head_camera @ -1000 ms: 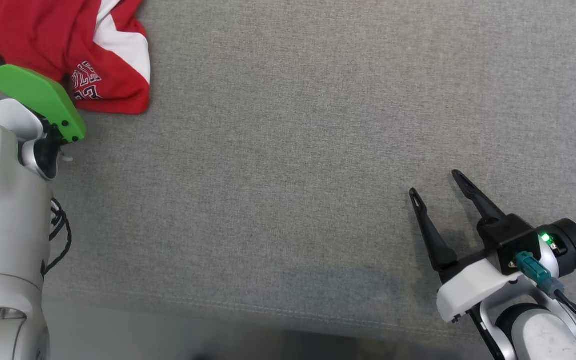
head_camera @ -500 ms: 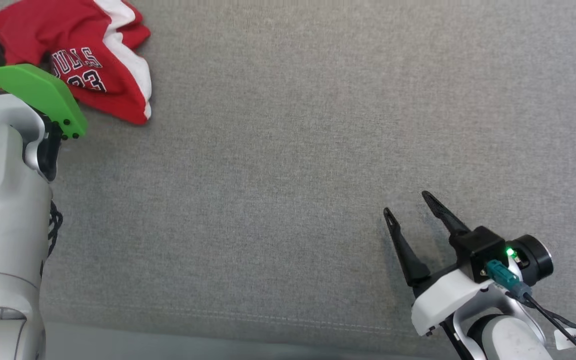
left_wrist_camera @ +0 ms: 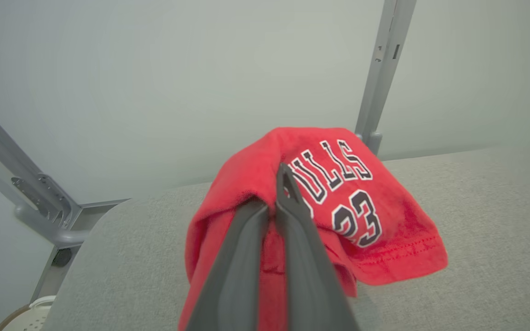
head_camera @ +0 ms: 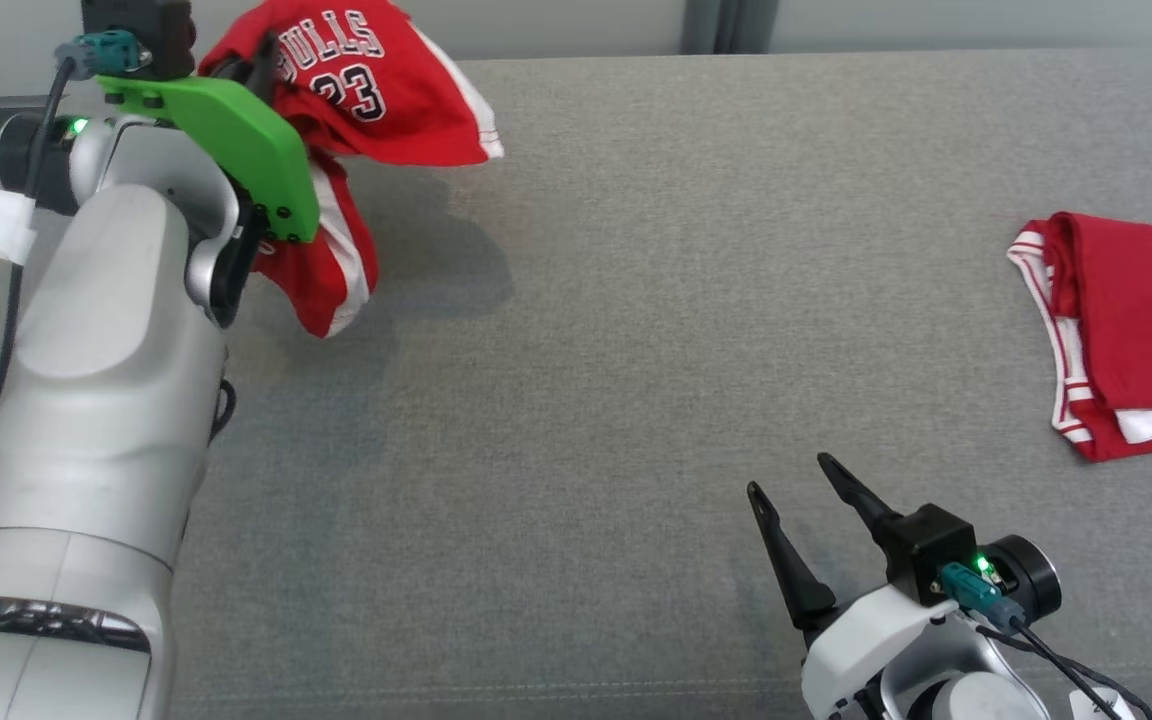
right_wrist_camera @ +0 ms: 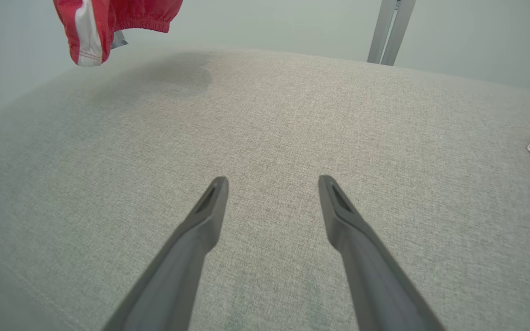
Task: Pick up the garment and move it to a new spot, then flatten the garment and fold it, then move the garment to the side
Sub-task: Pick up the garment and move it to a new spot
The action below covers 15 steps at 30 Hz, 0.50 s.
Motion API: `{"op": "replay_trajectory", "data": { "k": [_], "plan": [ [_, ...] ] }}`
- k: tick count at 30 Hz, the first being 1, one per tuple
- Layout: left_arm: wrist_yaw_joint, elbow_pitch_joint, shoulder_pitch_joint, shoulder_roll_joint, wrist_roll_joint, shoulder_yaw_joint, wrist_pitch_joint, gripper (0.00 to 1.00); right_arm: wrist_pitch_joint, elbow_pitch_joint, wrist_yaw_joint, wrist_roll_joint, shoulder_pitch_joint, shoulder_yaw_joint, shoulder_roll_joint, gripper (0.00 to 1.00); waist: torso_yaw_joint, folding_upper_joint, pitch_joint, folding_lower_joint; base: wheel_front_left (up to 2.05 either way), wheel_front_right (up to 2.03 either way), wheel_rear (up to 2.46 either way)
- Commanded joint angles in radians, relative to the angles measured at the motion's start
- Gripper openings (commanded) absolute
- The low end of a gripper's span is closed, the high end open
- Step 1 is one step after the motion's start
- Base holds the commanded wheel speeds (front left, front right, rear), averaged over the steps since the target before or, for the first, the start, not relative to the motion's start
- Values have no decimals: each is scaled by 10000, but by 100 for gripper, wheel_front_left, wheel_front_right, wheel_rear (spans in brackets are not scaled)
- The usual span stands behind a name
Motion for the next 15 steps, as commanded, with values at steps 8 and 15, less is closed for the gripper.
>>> {"op": "replay_trajectory", "data": {
  "k": [8, 15],
  "plan": [
    [-27, -2270, 937, -294, -1428, -1543, 435, 0, -224, 202, -6, 316, 114, 205, 11, 100, -1994, 0, -1273, 1, 0, 0, 0],
    [-24, -3506, 1633, 279, -1996, -3272, 874, 0, -399, 234, -6, 476, -86, 191, 14, 100, -2561, 0, -891, 1, 0, 0, 0]
  ]
}}
